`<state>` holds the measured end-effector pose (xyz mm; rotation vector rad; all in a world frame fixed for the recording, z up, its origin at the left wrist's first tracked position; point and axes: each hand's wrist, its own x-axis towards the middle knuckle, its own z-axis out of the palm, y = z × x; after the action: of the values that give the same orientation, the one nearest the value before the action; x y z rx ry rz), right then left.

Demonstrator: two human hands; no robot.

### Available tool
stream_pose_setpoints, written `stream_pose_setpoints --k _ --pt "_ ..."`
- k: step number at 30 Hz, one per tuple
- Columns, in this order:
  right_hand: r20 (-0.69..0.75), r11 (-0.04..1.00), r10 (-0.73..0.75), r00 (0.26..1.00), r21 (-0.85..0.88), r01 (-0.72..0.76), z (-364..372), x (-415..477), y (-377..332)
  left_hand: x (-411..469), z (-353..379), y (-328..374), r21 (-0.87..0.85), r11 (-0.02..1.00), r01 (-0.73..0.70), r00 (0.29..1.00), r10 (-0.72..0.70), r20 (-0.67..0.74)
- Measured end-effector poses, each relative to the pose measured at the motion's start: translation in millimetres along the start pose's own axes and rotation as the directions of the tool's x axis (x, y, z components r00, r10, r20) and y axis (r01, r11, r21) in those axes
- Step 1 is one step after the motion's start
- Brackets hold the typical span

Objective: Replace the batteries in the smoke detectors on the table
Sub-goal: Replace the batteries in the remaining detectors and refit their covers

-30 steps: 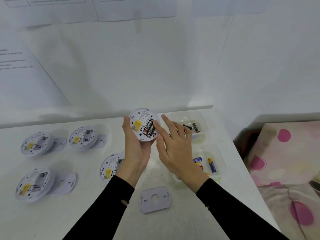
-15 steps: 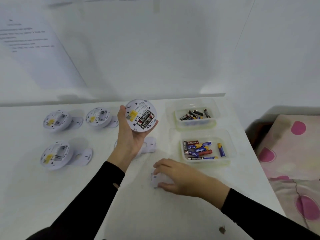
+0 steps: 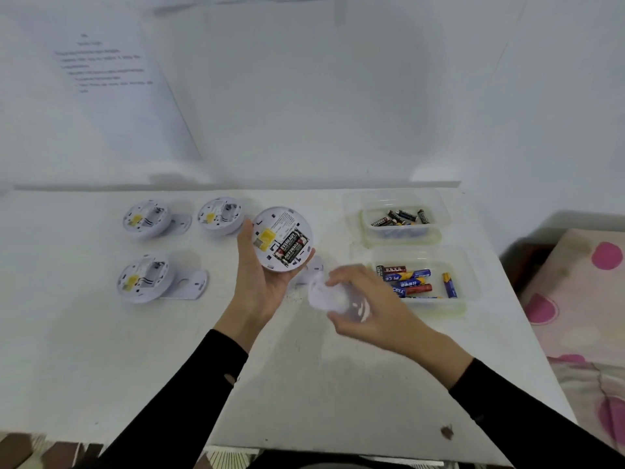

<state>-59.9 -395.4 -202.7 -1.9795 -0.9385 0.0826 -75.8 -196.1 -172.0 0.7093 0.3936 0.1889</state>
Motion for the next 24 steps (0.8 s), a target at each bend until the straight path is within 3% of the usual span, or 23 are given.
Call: stream_pose_setpoints --k 4,9,19,24 --pt "-0.218 0.995 -0.05 0.975 0.072 0.067 -11 33 -32 -11 8 -12 0.087 0.996 -0.018 0.997 0.011 0.079" --pt "-0.26 0.994 -0.031 0.965 0.094 0.058 -10 53 -38 -19 20 -25 0.003 0.998 0.064 0.994 -0.064 0.094" --pt "-0.254 0.992 -0.125 0.959 -0.026 0.123 -11 56 -31 -19 32 -30 -0.002 0.998 0.059 0.997 -0.059 0.053" --pt "-0.278 0.986 -0.166 0.946 -0.079 0.149 -13 58 -28 -19 35 -29 0.019 0.999 0.025 0.994 -0.027 0.11"
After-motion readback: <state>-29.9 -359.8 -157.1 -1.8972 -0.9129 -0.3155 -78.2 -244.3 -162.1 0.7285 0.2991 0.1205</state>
